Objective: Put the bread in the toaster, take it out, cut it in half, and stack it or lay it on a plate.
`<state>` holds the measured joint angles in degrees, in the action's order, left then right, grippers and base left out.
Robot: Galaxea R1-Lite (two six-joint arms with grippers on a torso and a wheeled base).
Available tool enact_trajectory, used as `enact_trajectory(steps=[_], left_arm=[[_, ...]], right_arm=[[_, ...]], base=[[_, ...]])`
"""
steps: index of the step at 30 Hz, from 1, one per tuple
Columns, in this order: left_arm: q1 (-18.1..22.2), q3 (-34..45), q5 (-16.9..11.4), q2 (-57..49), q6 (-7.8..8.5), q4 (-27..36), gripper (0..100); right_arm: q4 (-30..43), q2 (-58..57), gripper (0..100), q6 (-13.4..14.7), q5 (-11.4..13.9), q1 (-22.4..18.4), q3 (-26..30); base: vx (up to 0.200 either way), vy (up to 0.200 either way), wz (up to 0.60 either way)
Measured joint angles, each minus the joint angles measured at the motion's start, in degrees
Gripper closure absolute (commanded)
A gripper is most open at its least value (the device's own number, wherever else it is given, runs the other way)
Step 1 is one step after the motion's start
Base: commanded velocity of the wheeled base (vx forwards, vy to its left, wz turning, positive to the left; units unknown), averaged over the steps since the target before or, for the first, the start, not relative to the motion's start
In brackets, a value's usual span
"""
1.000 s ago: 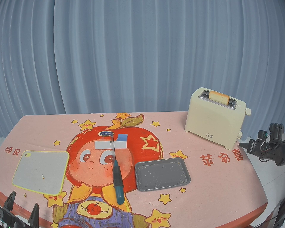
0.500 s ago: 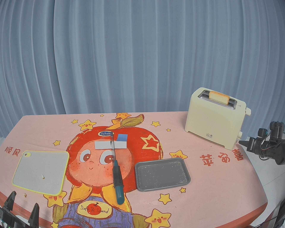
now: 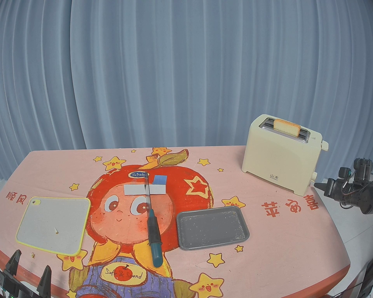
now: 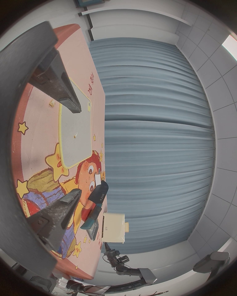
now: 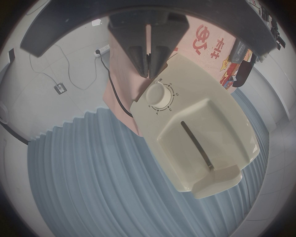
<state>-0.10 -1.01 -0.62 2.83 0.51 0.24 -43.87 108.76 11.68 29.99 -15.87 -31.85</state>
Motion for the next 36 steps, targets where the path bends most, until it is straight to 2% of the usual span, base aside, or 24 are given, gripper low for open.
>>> enact_trajectory(steps=[11, 36], left_arm=[[0.0, 0.0, 0.0, 0.0, 0.02, 0.0, 0], [0.0, 0.0, 0.0, 0.0, 0.02, 0.0, 0]], right_arm=[[-0.1, 1.5, 100, 0.1, -0.8, 0.1, -0.8], [-0.2, 2.2, 100, 0.6, -0.6, 1.1, -1.7]], base=[[0.000, 0.000, 0.00], [0.000, 0.000, 0.00]])
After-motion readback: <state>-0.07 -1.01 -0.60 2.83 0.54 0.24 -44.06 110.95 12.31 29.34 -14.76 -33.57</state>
